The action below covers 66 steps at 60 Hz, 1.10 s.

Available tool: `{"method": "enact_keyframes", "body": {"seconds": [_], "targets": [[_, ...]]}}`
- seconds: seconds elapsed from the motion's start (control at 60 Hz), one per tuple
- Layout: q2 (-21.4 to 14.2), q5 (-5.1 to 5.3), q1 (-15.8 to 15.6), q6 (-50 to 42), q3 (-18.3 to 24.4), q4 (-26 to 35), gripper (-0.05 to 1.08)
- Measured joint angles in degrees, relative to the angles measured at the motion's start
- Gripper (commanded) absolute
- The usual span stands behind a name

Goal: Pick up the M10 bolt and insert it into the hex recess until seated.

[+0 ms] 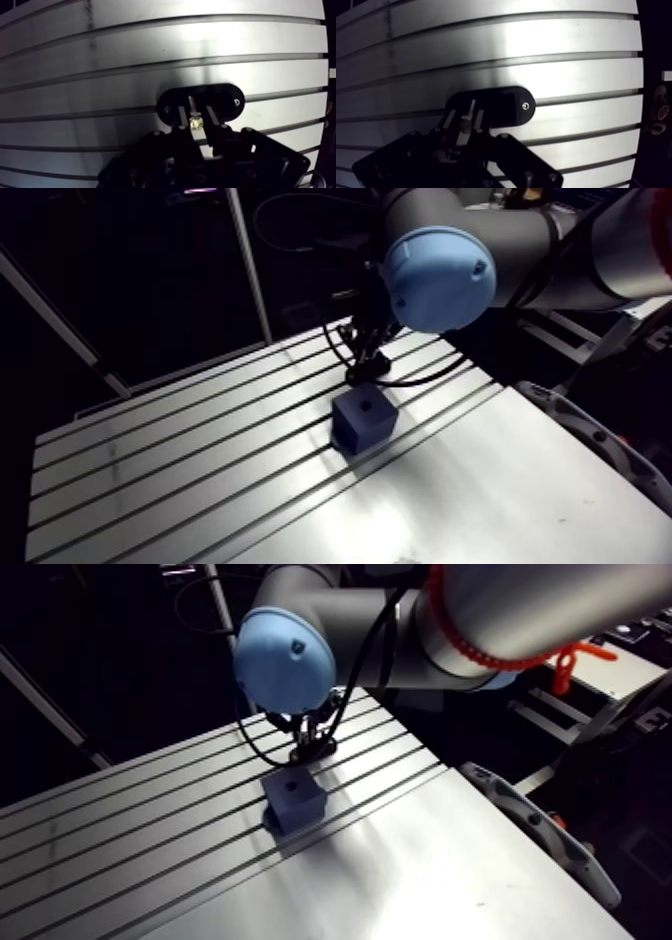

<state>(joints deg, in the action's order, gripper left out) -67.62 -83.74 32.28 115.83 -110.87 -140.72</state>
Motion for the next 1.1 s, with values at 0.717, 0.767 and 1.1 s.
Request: {"method": "enact_keyframes", "body": {"seconds": [0.717,0.767,1.1], "targets": [[-3.1,0.31,-0.2,0.3,2.0,1.9,0.77],[-3.4,0.38,-0.2,0.4,2.6,3.0,0.77],[-6.9,-0.17,-0.2,1.1,9.6,20.6,0.82]]}}
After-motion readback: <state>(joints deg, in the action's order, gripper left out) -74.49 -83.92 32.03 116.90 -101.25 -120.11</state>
